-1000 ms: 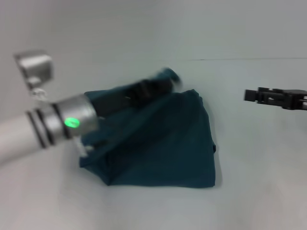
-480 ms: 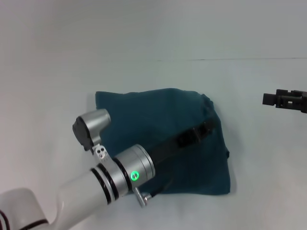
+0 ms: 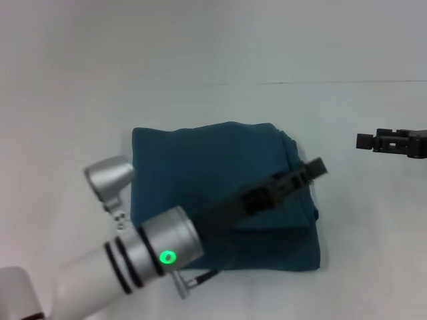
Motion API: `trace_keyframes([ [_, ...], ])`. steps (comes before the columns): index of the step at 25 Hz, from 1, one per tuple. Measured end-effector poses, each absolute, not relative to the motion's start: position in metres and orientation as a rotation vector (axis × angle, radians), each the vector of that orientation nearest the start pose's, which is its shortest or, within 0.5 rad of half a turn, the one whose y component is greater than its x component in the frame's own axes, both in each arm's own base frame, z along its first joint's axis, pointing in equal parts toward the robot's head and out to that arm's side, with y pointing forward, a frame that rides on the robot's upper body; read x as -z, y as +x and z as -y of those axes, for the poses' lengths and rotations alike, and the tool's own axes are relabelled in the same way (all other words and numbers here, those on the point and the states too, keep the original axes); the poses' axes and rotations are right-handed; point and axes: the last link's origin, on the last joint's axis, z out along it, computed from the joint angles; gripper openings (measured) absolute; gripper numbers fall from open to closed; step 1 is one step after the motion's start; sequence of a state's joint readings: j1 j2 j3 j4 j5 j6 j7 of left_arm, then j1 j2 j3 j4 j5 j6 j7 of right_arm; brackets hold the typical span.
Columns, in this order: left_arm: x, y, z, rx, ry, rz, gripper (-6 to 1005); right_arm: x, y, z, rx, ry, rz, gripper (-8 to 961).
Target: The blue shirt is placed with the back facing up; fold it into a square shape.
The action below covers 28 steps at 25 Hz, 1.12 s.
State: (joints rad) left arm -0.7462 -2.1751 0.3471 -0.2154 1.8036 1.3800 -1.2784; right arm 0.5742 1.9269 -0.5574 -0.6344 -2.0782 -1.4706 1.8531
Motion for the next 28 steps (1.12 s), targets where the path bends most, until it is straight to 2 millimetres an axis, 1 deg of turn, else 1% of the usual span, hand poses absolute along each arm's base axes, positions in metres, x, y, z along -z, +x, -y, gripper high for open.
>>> trace_keyframes([
  [2,0.126,-0.175,-0.297,1.517,-2.337,1.442,368,-0.070,0.294,-0.369,-0.636,-2.402,-1.225,913],
  [4,0.117,-0.182,-0.299,1.520,-2.347,1.411,464,-0.065,0.293,-0.372,-0.607,-2.405,-1.269,912],
  [7,0.098,-0.198,-0.301,1.494,-2.398,1.309,608,-0.054,0.288,-0.376,-0.569,-2.413,-1.350,911],
  [10,0.080,-0.211,-0.303,1.426,-2.467,1.200,760,-0.046,0.283,-0.378,-0.554,-2.419,-1.414,911],
  [12,0.069,-0.220,-0.303,1.339,-2.538,1.108,861,-0.040,0.280,-0.379,-0.554,-2.418,-1.458,912],
  [16,0.052,-0.236,-0.302,1.153,-2.639,0.914,900,-0.029,0.278,-0.381,-0.564,-2.376,-1.557,904],
  [20,0.038,-0.249,-0.301,0.993,-2.707,0.799,919,-0.017,0.277,-0.381,-0.557,-2.341,-1.638,894],
  [24,0.031,-0.254,-0.300,0.899,-2.773,0.709,919,-0.002,0.274,-0.382,-0.530,-2.327,-1.683,884],
  [28,0.026,-0.254,-0.303,0.833,-2.797,0.657,918,0.008,0.269,-0.386,-0.503,-2.321,-1.692,874],
])
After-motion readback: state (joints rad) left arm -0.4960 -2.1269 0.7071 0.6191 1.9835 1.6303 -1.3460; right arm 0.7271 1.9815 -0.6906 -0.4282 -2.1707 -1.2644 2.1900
